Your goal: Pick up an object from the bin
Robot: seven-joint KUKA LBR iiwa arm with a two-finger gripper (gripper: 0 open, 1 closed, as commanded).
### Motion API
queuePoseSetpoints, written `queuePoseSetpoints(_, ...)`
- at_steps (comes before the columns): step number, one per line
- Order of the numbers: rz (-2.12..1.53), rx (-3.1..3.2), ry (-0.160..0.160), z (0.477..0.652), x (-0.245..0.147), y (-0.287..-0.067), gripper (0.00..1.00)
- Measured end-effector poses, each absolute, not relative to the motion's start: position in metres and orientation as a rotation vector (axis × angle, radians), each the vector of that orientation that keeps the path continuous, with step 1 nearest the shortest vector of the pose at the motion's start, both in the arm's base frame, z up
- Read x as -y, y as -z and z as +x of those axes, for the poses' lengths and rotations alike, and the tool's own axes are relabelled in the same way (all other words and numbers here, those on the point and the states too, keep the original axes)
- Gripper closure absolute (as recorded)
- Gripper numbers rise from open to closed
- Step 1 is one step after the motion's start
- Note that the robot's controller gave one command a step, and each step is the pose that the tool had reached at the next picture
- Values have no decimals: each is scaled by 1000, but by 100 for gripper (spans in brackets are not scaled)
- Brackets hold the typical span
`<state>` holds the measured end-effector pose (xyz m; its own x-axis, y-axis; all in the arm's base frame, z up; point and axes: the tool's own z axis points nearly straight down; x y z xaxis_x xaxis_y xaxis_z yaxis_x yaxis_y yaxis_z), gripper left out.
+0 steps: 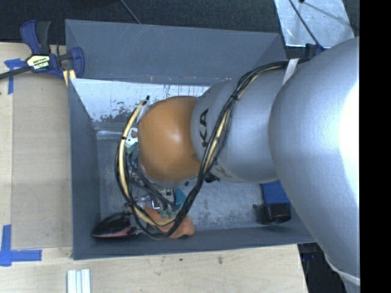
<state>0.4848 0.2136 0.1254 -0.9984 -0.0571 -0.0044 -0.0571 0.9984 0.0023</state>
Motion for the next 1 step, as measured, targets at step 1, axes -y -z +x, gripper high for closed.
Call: queuePoseSetpoints(1, -231, -3144, 9, 489, -179, -84, 0)
